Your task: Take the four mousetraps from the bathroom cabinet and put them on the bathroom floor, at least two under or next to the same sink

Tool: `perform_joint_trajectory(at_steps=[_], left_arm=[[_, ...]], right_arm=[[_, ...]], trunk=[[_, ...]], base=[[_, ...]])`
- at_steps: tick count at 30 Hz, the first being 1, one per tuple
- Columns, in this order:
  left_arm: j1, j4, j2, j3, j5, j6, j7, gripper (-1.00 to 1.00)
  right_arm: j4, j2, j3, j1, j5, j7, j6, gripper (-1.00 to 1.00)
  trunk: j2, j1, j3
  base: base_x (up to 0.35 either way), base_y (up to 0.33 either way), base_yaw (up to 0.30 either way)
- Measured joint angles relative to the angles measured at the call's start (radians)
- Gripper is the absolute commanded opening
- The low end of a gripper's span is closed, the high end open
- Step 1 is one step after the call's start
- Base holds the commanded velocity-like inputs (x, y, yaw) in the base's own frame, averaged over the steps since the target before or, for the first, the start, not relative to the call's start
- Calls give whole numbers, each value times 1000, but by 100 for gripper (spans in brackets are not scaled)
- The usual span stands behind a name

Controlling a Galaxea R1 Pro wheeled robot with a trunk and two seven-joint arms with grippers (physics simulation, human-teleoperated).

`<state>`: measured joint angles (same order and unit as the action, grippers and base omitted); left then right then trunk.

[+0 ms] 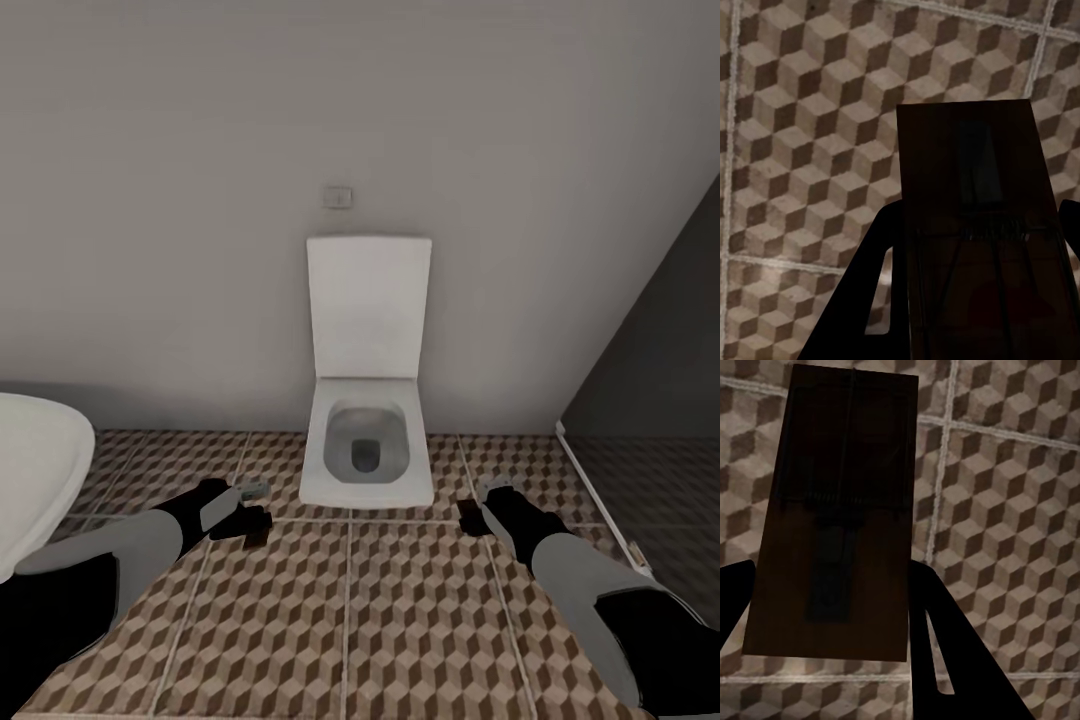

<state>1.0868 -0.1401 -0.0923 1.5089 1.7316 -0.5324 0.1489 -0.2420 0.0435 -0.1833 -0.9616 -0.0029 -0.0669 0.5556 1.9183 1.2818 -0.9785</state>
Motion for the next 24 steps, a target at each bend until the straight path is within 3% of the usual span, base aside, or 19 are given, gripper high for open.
perform_joint_trajectory(at_steps=[24], left_arm=[[0,0,2,0,-1,0,-1,-100]], right_arm=[[0,4,2,0,-1,4,2,-100]], trunk=[[168,92,-75]], base=[[0,0,0]])
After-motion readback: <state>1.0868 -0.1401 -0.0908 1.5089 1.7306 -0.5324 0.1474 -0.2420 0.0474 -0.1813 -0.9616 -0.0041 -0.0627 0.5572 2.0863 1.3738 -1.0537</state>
